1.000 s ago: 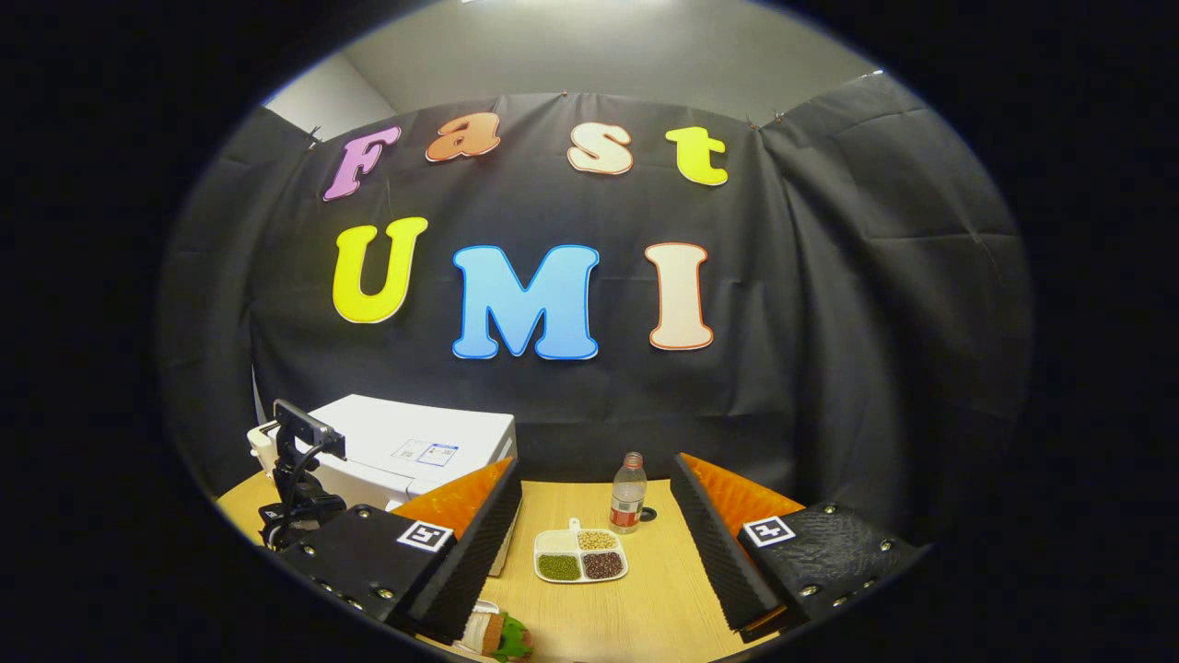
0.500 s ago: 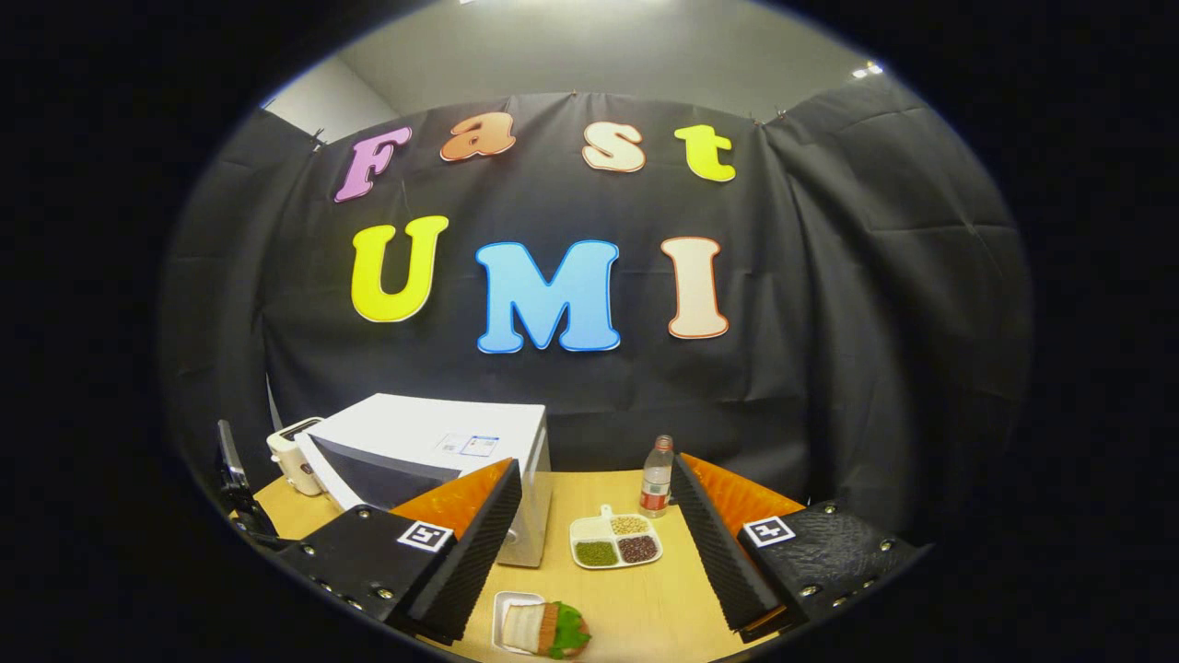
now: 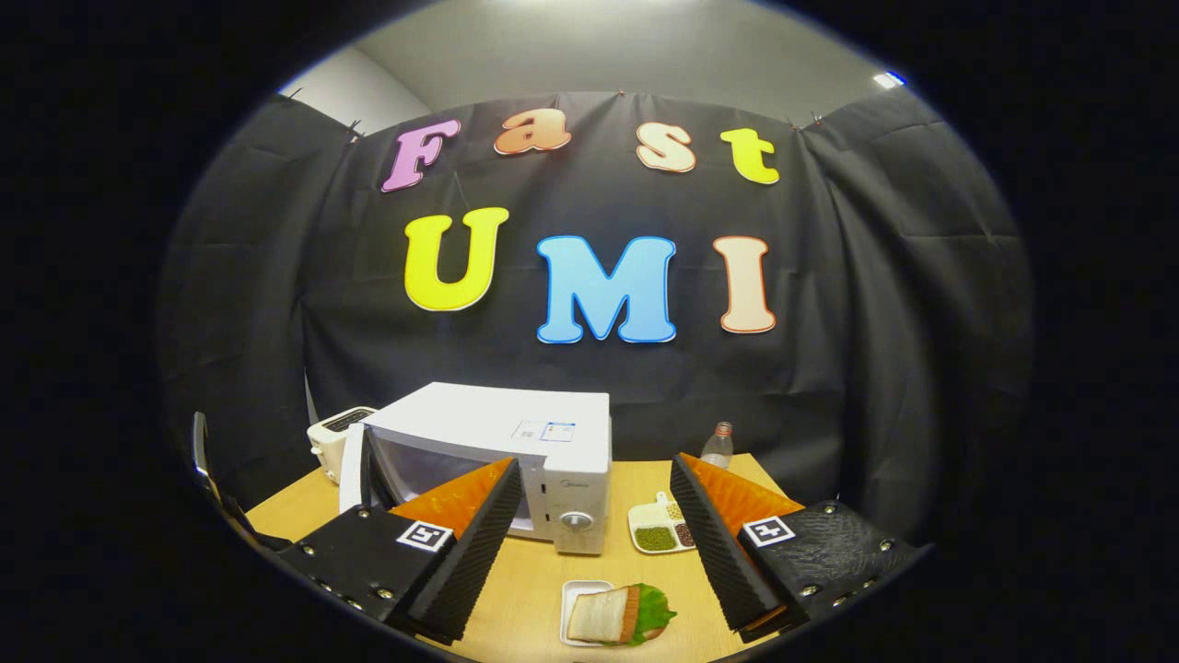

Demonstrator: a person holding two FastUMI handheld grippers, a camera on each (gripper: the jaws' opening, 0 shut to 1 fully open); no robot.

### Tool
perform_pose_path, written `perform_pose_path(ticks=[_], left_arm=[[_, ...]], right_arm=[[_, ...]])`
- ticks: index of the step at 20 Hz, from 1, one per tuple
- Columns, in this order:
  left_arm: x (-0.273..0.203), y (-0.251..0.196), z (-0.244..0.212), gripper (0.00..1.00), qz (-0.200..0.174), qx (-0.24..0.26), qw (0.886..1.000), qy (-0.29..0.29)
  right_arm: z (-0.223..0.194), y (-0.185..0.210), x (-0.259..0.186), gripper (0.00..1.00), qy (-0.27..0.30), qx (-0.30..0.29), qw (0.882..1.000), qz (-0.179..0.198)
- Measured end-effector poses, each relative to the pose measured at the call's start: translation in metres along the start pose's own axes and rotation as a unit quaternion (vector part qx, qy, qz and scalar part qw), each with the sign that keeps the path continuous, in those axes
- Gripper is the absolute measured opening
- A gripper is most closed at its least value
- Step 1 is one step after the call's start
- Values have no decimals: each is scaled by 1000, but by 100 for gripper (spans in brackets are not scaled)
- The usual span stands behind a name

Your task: Open the microwave oven with the left hand, put the food in, and close the microwave oven.

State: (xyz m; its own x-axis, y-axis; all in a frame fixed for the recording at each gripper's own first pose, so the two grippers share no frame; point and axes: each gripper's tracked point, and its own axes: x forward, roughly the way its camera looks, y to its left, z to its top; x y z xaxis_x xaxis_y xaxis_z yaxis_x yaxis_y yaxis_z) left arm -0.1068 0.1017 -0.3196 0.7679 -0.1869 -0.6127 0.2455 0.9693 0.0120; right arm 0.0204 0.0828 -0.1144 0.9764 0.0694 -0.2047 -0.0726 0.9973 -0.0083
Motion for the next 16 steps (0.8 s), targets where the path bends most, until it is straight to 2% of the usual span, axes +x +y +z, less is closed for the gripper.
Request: perform_pose_path(ticks=[12, 16], left_arm=[[-81, 138, -53, 12, 22, 9, 999, 30], [-91, 174, -60, 14, 21, 0, 999, 34]], right_arm=[[-20, 51, -2, 99, 23, -5, 1000, 20], [-41, 65, 7, 99, 43, -1, 998, 49]])
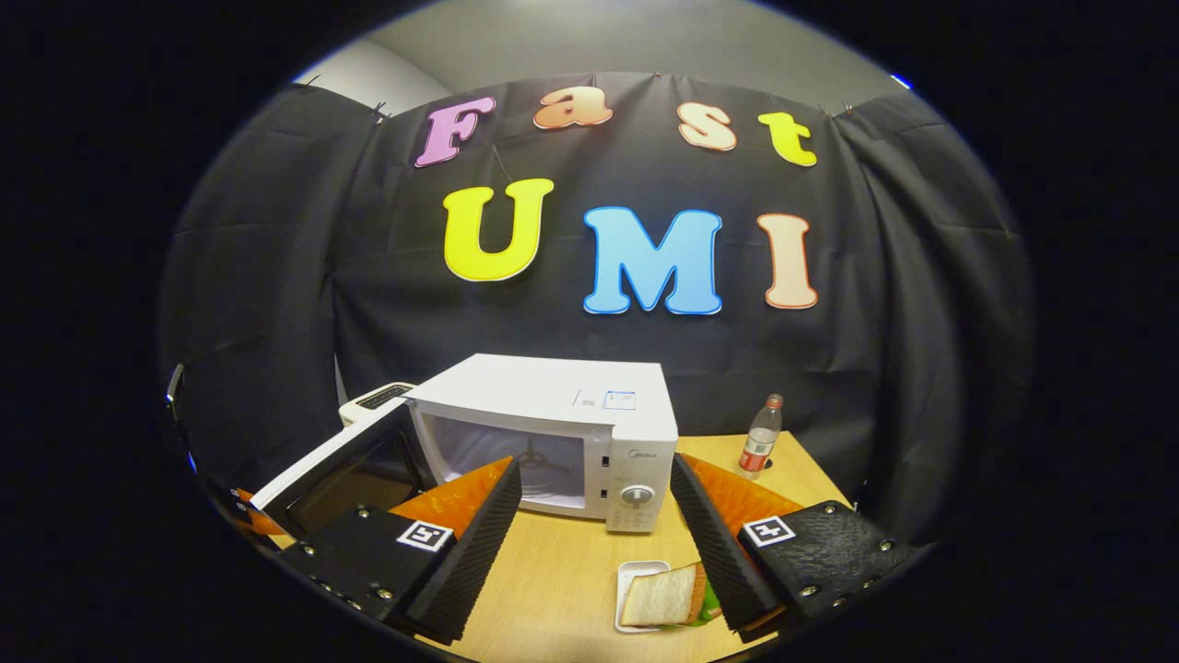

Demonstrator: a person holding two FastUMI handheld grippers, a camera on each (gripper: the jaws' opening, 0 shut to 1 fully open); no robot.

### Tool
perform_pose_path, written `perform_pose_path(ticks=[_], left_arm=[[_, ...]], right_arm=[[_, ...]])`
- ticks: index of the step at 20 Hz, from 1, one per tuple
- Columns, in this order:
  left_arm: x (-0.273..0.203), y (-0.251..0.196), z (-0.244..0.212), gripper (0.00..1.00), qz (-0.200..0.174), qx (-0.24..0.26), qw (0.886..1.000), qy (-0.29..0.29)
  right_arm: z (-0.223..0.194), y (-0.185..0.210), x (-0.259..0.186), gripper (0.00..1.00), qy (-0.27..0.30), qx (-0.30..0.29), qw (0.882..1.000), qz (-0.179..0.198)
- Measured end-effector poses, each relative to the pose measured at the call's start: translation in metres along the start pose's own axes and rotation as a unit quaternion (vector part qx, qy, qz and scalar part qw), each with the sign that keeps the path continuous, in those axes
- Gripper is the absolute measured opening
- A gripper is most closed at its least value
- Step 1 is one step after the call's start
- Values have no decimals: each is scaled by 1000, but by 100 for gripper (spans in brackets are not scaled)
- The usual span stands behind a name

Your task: Open the microwave oven with the left hand, put the food in, and close the microwave oven.

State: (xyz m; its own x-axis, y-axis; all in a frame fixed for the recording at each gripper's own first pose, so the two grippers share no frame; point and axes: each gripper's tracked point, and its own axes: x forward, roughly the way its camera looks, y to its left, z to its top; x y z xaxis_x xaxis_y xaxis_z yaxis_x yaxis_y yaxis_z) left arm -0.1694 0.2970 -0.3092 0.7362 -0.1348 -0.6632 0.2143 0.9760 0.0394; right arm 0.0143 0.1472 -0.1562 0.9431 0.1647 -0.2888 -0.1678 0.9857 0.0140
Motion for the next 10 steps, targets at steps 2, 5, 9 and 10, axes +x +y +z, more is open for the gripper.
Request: perform_pose_path(ticks=[2, 5, 9, 10], left_arm=[[-2, 11, -3, 15, 10, -1, 1000, 1], [-6, 20, -8, 18, 15, -13, 1000, -5], [-22, 32, -19, 21, 35, -23, 999, -6], [-29, 35, -19, 21, 46, -29, 999, -7]], right_arm=[[-14, -1, 8, 99, 18, 5, 1000, 15], [-36, -19, 24, 99, 60, 14, 998, 10], [-70, -49, 42, 99, 129, 72, 989, -10], [-80, -57, 44, 98, 146, 82, 986, -16]])
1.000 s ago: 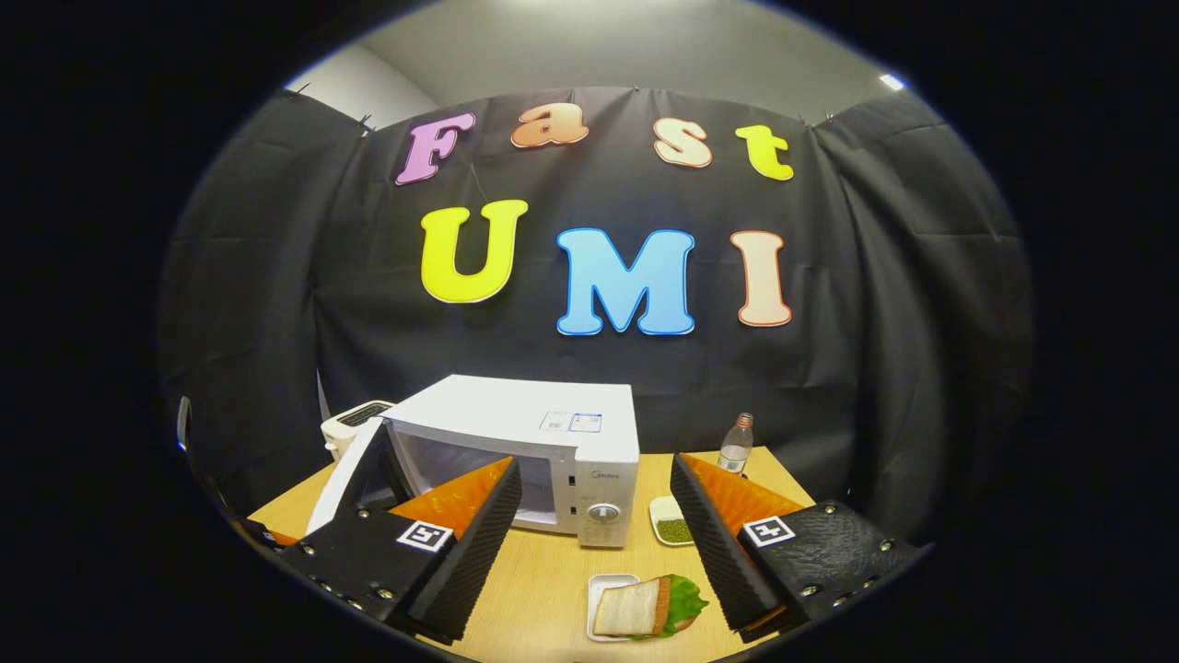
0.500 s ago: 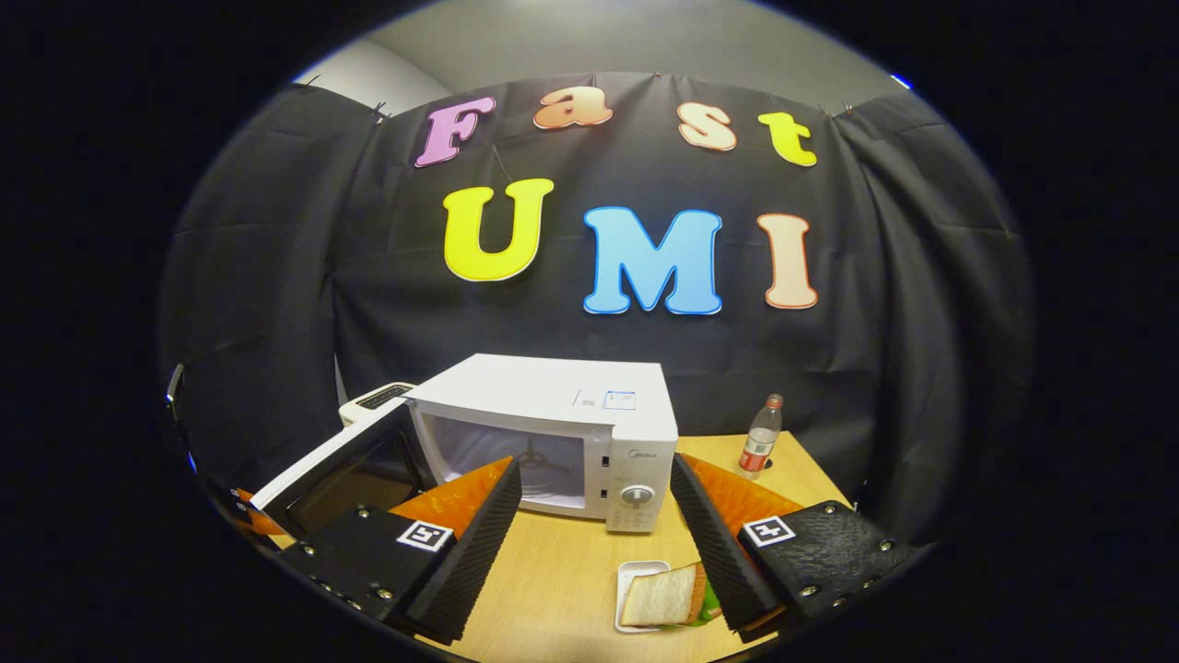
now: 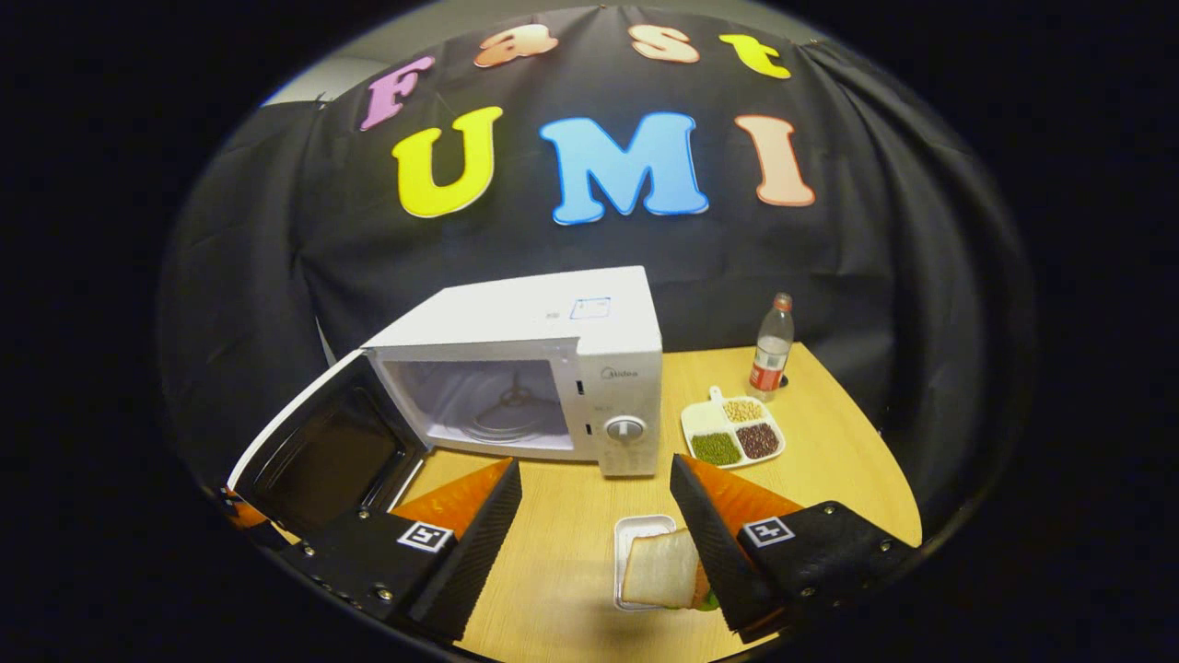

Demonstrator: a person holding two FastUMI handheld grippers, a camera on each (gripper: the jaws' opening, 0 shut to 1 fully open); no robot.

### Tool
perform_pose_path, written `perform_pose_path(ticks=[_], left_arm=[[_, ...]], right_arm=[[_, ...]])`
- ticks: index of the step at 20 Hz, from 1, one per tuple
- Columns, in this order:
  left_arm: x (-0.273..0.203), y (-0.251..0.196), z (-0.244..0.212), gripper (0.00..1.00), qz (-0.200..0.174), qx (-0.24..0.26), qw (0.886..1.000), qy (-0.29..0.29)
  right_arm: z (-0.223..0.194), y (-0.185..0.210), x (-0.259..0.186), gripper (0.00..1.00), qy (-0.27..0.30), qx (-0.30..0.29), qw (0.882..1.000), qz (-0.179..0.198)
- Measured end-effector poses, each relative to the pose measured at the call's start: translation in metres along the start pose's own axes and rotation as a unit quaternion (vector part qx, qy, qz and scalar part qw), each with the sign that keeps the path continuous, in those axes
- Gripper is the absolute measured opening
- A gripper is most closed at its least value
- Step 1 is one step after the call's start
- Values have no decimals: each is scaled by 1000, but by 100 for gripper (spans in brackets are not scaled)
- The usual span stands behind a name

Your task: Open the microwave oven with the left hand, put the food in, and close the microwave oven.

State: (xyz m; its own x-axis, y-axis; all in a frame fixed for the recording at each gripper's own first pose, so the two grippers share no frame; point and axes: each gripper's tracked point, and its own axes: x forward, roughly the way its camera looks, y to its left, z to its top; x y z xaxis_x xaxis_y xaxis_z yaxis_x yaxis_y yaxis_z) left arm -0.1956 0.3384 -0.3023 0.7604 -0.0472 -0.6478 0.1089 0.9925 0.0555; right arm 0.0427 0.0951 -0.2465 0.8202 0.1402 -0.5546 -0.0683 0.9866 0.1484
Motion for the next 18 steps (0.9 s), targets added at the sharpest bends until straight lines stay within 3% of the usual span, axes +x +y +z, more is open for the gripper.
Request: perform_pose_path(ticks=[3, 6, 7, 8, 10, 13, 18], left_arm=[[-39, 13, 25, 22, 49, -21, 998, -37], [-80, 17, 89, 21, 100, -47, 987, -119], [-93, 10, 114, 23, 107, -48, 982, -149], [-103, 1, 143, 32, 111, -45, 976, -181], [-118, -20, 197, 57, 112, -47, 964, -238], [-111, -64, 263, 95, 76, -51, 950, -300], [-72, -136, 296, 96, 10, -43, 948, -316]], right_arm=[[-26, -32, 13, 99, 57, 14, 998, -10], [-53, -59, 13, 99, 108, 22, 994, -19], [-63, -65, 14, 99, 129, 24, 991, -16], [-71, -68, 14, 98, 145, 31, 989, -11], [-83, -79, 16, 99, 164, 42, 986, -12], [-98, -88, 15, 98, 186, 61, 981, -8], [-119, -89, 16, 98, 220, 110, 969, 6]])
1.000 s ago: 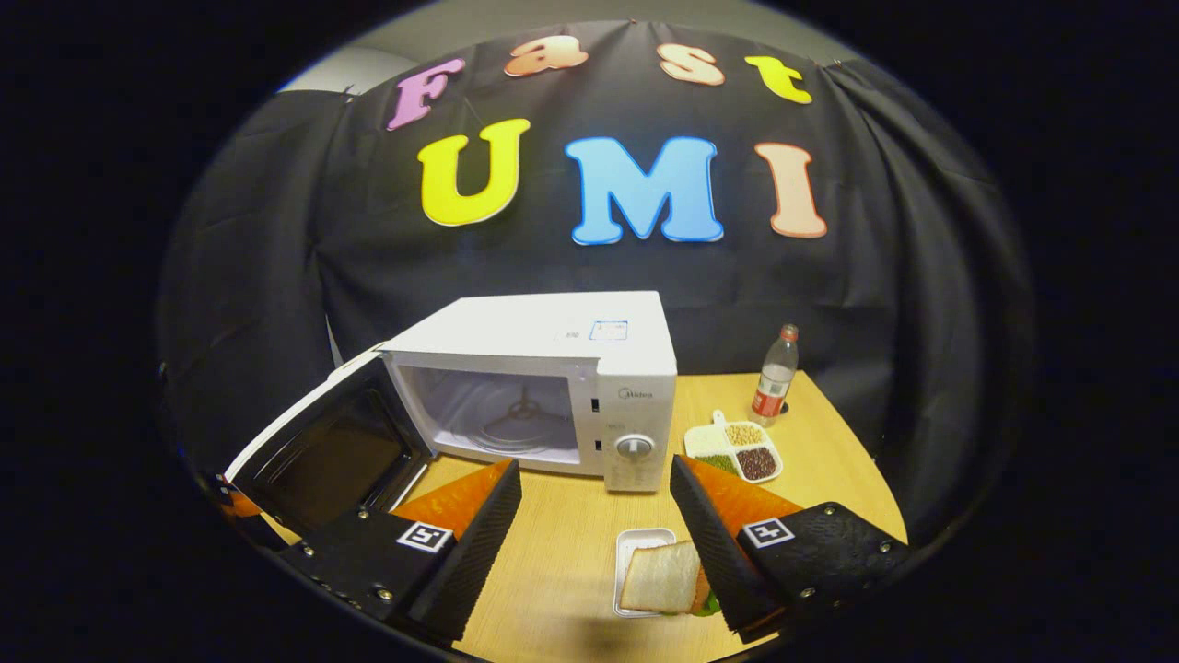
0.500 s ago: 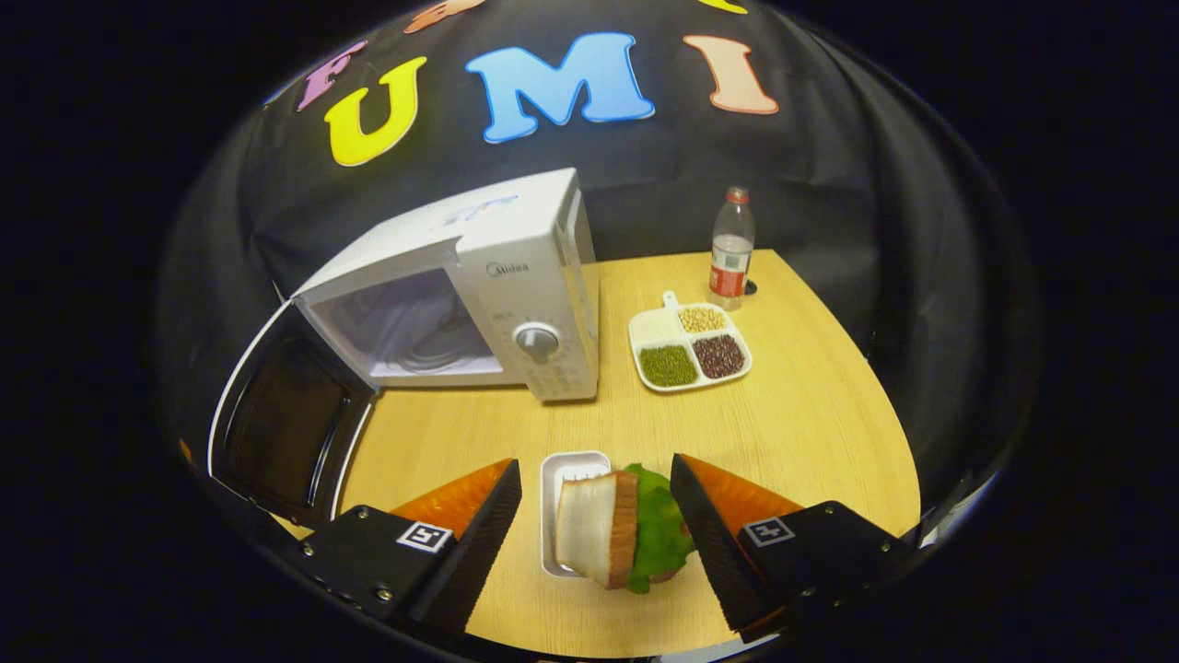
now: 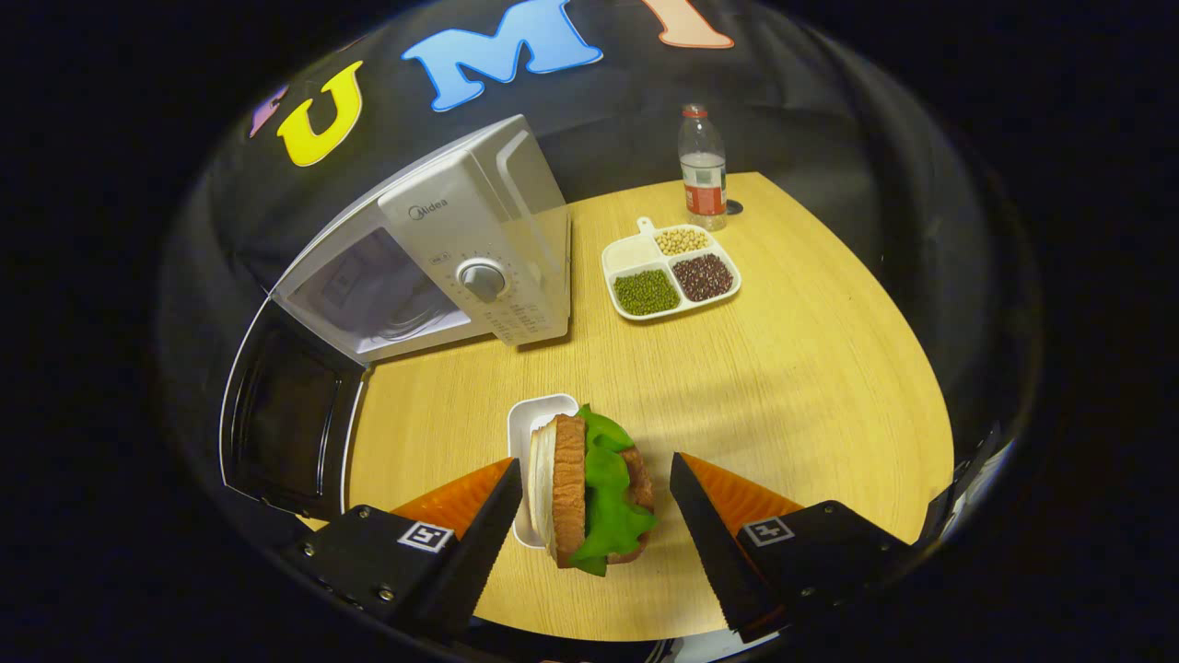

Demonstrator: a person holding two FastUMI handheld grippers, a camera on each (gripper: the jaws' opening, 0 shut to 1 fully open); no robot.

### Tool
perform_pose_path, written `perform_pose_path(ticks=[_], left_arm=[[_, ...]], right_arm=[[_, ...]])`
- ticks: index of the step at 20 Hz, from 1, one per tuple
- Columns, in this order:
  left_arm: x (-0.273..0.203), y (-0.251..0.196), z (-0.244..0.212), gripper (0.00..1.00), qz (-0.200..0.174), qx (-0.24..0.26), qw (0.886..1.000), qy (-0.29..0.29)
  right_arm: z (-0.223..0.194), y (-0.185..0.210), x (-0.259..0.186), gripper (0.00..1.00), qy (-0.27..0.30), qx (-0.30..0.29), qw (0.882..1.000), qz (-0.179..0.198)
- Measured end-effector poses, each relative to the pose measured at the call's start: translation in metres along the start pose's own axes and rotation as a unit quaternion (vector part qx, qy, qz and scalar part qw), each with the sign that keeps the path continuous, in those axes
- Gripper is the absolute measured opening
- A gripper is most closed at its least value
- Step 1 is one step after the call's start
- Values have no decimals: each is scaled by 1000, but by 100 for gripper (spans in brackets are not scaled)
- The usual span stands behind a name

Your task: Open the microwave oven with the left hand, put the food in, and close the microwave oven.

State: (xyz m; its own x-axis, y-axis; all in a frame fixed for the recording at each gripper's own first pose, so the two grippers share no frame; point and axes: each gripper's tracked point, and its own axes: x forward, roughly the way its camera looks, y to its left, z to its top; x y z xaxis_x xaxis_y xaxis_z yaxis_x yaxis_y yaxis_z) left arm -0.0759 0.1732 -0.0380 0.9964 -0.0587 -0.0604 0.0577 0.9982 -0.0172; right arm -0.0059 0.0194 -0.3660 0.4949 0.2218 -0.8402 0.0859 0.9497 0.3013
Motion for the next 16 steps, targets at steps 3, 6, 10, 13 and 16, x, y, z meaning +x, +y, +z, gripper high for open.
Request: perform_pose_path(ticks=[3, 6, 10, 13, 16], left_arm=[[6, -20, -5, 96, -20, 6, 1000, 7], [7, -26, -8, 96, -25, 12, 1000, 12], [4, -22, -8, 96, -21, 8, 1000, 16], [0, -17, -8, 96, -19, 6, 1000, 15], [-7, -12, -6, 96, -18, 10, 1000, 15]], right_arm=[[-12, 8, 6, 93, 28, 29, 999, 28], [-13, 14, 4, 53, 36, 46, 997, 55], [-8, 13, 1, 22, 31, 67, 995, 62], [-6, 15, -2, 22, 22, 89, 993, 70], [4, 20, -17, 22, 1, 94, 993, 75]])
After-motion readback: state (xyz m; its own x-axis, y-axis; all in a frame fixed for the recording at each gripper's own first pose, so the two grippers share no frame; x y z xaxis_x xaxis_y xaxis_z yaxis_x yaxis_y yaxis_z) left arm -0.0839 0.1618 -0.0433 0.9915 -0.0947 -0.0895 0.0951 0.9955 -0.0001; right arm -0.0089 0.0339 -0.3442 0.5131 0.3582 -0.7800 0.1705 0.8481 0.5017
